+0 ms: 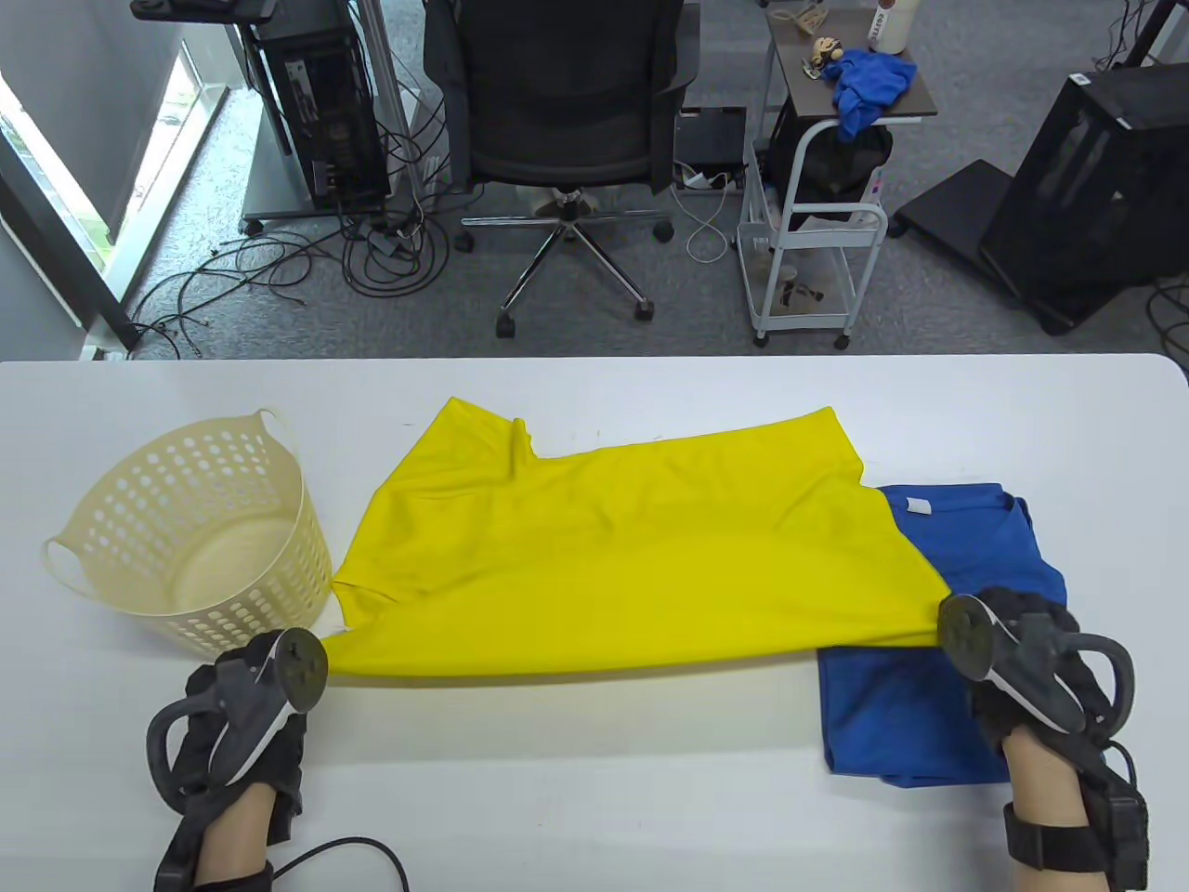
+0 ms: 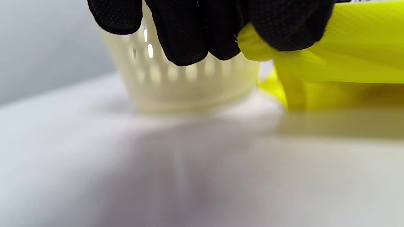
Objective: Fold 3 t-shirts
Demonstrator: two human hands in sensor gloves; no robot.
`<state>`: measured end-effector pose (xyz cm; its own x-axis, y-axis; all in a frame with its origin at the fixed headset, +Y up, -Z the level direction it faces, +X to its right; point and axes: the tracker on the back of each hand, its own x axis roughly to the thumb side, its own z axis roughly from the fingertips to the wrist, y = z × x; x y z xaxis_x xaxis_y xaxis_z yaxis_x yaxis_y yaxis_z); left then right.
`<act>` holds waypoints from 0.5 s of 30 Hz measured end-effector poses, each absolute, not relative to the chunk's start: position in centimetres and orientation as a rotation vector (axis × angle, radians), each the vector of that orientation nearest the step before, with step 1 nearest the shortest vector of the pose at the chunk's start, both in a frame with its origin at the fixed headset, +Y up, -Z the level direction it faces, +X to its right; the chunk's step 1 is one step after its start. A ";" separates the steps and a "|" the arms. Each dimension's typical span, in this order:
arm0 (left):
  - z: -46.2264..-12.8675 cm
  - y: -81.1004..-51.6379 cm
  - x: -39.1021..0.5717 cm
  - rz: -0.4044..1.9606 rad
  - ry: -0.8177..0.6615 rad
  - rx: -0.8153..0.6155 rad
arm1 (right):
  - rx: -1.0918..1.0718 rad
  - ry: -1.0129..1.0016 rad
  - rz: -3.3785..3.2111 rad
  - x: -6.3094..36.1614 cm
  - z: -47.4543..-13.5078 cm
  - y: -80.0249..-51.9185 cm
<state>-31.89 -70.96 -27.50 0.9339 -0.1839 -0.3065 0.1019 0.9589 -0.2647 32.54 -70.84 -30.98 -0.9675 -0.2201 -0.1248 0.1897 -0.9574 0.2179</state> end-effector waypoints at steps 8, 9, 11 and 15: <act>-28.4 -73.3 -31.4 -0.080 0.280 -0.353 | 0.259 0.036 -3.084 33.6 -30.3 -70.3; -28.5 -73.8 -31.2 -0.091 0.272 -0.392 | 0.257 0.040 -3.062 33.6 -30.3 -70.3; -28.9 -74.8 -30.9 -0.185 0.299 -0.453 | 0.254 0.060 -3.046 33.4 -30.3 -70.4; -29.3 -74.4 -31.6 -0.206 0.359 -0.402 | 0.215 0.120 -3.079 33.0 -30.1 -70.0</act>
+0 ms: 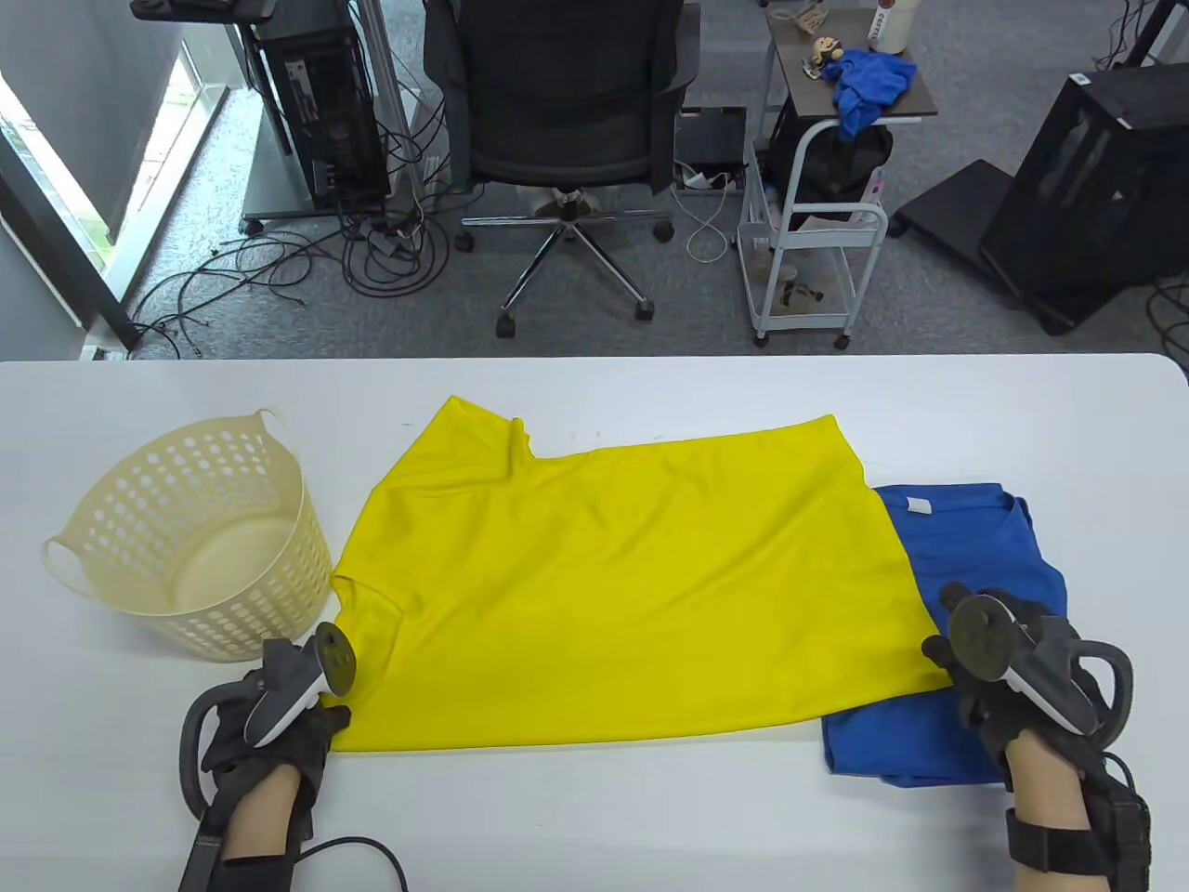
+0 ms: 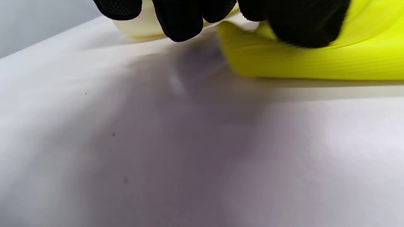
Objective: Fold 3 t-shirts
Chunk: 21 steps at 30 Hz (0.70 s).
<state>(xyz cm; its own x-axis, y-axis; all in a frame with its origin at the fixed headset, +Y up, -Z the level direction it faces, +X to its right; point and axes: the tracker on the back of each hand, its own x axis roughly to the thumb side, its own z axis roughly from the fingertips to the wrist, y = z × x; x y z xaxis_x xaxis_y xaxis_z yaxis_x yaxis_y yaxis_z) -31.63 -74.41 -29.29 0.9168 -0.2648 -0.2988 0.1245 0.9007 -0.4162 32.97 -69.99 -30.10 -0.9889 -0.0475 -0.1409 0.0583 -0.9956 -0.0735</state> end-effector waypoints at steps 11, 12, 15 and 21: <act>-29.0 -71.7 -20.7 -0.132 0.021 -0.276 | 0.015 0.201 -3.097 30.2 -29.5 -68.8; -29.1 -71.7 -19.1 -0.147 -0.010 -0.282 | -0.001 0.212 -3.095 30.1 -29.4 -68.7; -29.6 -72.1 -12.5 -0.125 -0.119 -0.321 | -0.029 0.225 -3.099 29.7 -29.2 -68.6; -29.2 -75.3 -4.7 -0.416 -0.167 -0.333 | -0.029 0.195 -3.110 29.9 -29.2 -69.1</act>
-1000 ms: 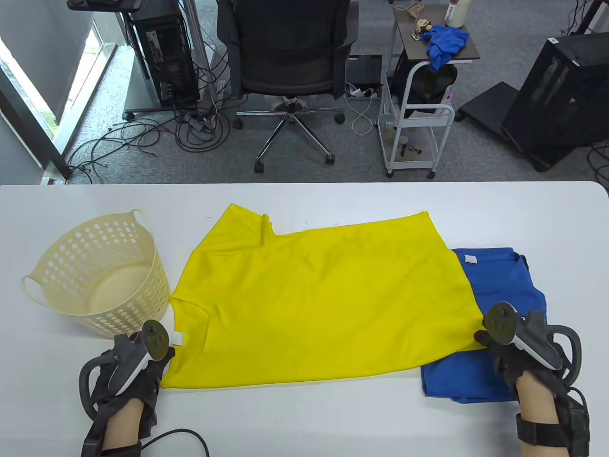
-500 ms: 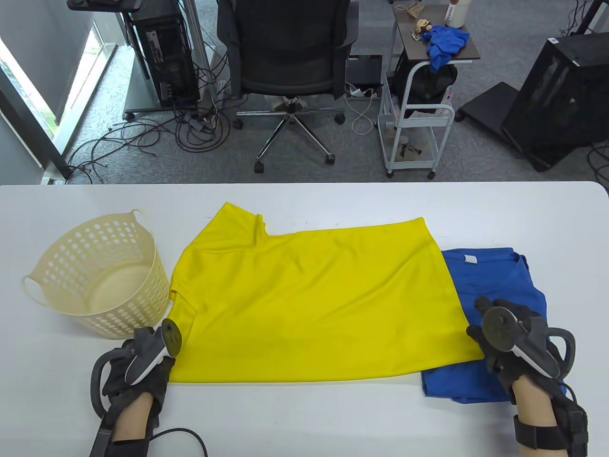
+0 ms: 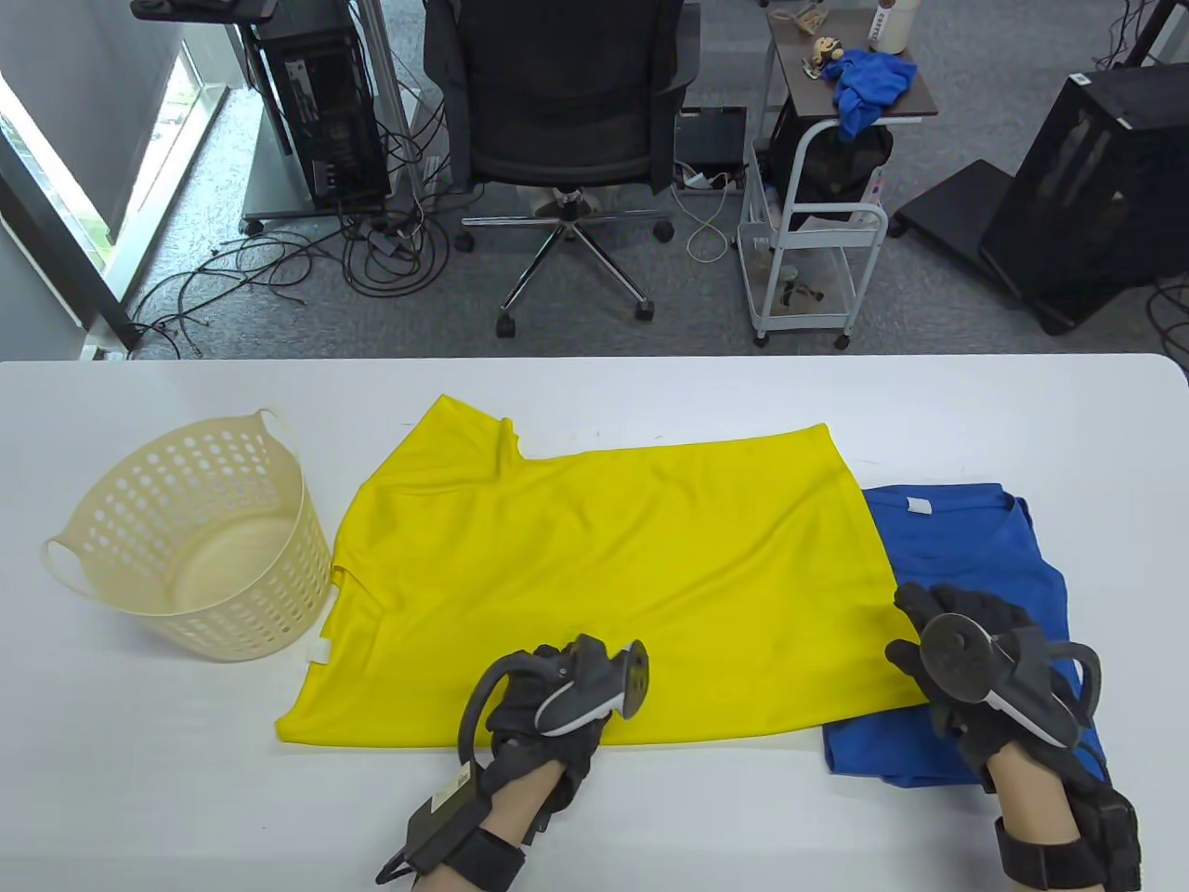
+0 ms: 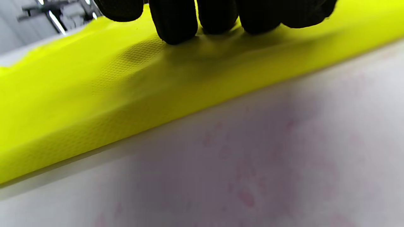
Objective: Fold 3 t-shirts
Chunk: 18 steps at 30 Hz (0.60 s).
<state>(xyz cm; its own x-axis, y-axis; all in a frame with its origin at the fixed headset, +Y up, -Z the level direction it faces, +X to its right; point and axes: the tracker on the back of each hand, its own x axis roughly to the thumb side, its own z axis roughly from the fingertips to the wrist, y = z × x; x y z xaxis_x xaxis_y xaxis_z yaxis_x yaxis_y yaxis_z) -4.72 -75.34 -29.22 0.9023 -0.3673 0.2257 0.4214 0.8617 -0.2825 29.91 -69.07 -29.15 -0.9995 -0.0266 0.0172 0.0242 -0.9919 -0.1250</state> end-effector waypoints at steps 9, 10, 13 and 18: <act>-28.4 -75.6 -4.1 -0.378 -0.252 -0.241 | -0.019 0.143 -3.097 29.8 -29.6 -69.7; -28.4 -75.6 -4.1 -0.371 -0.259 -0.240 | -0.019 0.138 -3.097 29.8 -29.6 -69.8; -28.1 -75.2 -4.6 -0.353 -0.286 -0.261 | -0.020 0.128 -3.095 29.8 -29.6 -69.9; -27.5 -75.3 -5.1 -0.303 -0.324 -0.329 | -0.024 0.129 -3.104 29.7 -29.6 -69.9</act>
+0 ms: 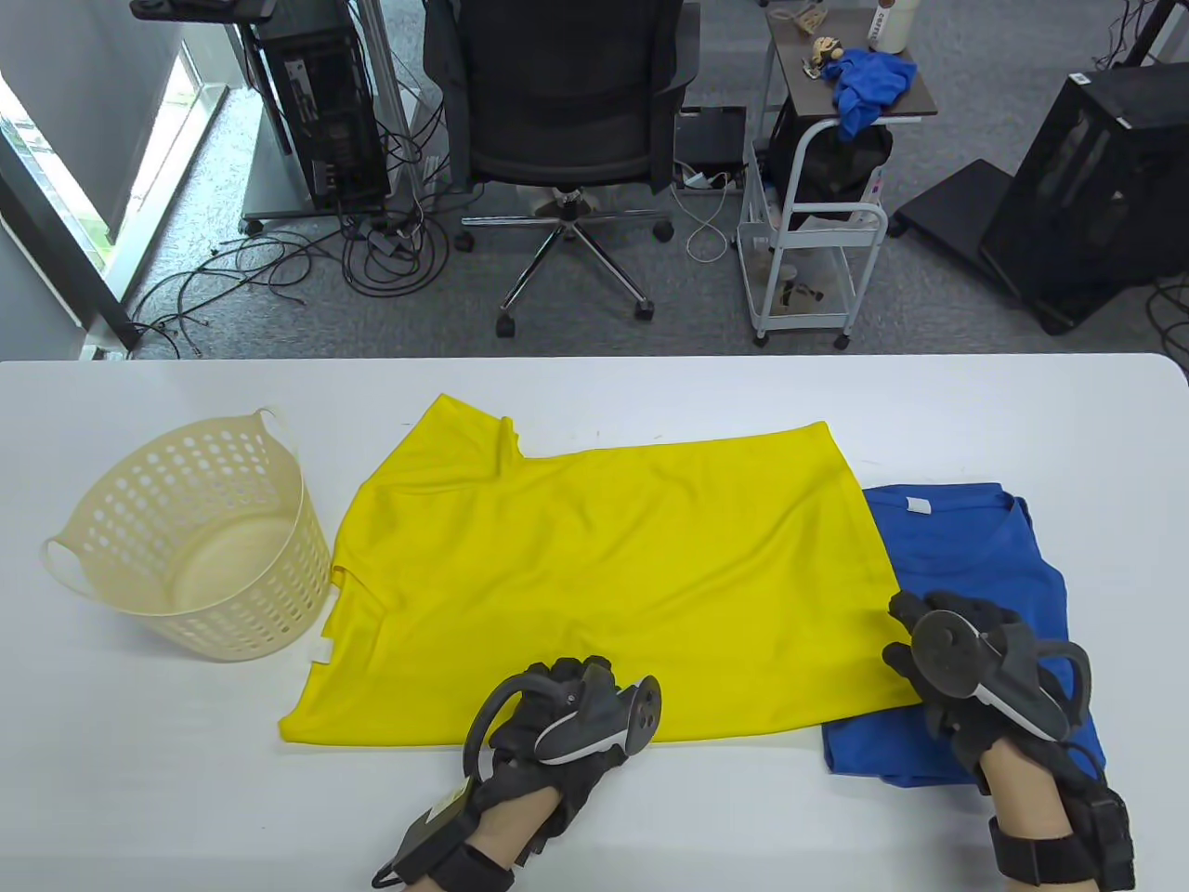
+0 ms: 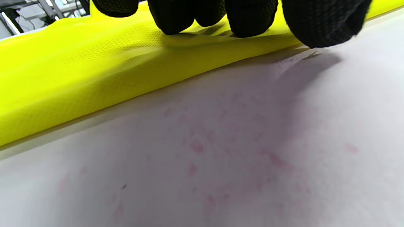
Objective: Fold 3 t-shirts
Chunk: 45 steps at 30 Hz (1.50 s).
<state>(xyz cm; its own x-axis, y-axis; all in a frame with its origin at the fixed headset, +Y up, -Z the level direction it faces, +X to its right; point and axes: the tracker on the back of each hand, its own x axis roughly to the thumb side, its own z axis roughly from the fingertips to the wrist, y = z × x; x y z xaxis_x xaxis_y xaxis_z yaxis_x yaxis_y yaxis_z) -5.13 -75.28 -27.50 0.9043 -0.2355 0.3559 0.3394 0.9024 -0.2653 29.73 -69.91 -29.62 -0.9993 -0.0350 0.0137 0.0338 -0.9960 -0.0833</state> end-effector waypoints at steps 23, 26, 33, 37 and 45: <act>-28.9 -69.6 -4.3 -0.247 -0.264 0.055 | -0.210 -0.040 -3.441 24.8 -31.7 -64.5; -29.9 -67.0 -3.8 -0.238 -0.233 0.077 | -0.398 -0.176 -3.458 20.9 -31.4 -64.9; -31.1 -61.8 -0.7 -0.200 -0.182 0.123 | -0.608 -0.357 -3.506 17.2 -31.5 -69.8; -31.8 -59.8 1.8 -0.166 -0.174 0.140 | -0.690 -0.341 -3.592 17.5 -31.1 -70.4; -32.1 -58.5 6.0 -0.167 -0.155 0.165 | -0.633 -0.063 -3.593 17.5 -29.9 -69.5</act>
<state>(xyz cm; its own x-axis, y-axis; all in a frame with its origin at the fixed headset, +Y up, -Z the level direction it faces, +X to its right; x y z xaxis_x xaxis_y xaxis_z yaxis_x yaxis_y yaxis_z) 5.99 -58.47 -32.08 0.9742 -0.1776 0.1395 0.1523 0.9727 0.1753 17.50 -69.47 -29.88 -0.8178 0.4837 0.3119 -0.4724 -0.8737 0.1163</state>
